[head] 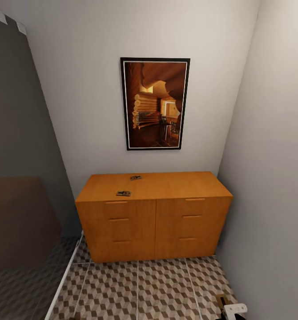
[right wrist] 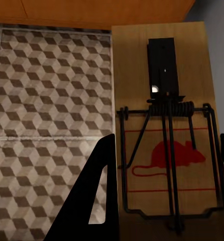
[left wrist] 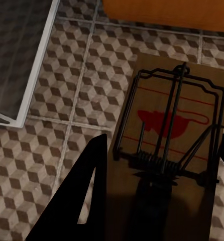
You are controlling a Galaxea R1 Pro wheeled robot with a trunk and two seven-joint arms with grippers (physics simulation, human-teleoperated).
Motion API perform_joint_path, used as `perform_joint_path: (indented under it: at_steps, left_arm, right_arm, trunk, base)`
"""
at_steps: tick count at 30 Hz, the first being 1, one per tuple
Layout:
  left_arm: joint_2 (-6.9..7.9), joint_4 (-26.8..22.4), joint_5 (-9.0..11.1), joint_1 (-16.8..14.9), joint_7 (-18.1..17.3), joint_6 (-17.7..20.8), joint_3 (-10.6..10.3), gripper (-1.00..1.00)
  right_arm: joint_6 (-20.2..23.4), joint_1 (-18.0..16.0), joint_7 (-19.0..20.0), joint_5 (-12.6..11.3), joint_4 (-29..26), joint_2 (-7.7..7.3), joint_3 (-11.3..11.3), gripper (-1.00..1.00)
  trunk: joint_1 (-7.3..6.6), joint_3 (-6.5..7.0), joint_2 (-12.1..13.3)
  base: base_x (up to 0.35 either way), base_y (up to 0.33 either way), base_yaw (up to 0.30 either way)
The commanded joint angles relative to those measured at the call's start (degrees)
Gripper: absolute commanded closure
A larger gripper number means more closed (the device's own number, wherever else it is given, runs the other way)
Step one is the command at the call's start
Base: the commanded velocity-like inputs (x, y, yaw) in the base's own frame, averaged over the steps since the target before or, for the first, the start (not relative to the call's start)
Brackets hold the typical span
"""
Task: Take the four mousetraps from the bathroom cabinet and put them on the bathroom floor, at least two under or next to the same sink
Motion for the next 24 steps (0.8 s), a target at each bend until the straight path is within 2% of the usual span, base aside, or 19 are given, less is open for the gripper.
perform_joint_path:
  at_steps: [1,4,8,24]
  left_arm:
    - [-0.02,0.25,0.42,0.00,-0.12,-0.40,-0.47,1.00]
    - [0.04,0.25,0.46,0.13,-0.16,-0.44,-0.44,1.00]
    - [-0.02,0.25,0.48,0.18,-0.13,-0.46,-0.43,1.00]
    - [-0.18,0.25,0.31,0.34,-0.21,-0.22,-0.42,1.00]
  right_arm:
    - [-0.41,-0.11,0.05,0.41,0.26,-0.03,-0.48,1.00]
    - [-0.43,-0.10,0.01,0.39,0.26,0.07,-0.54,1.00]
    - [-0.40,-0.10,-0.25,0.37,0.24,0.92,-0.63,1.00]
    - [-0.35,-0.10,-0.60,0.46,0.23,1.34,-0.65,1.00]
  trunk:
    - [0.04,-0.13,-0.13]
    - [0.04,-0.13,-0.13]
    - [0.04,-0.13,-0.13]
    - [0.04,-0.13,-0.13]
  base:
    - [0.000,0.000,0.000]
    - [0.000,0.000,0.000]
    - [0.000,0.000,0.095]
    - [0.000,0.000,0.286]
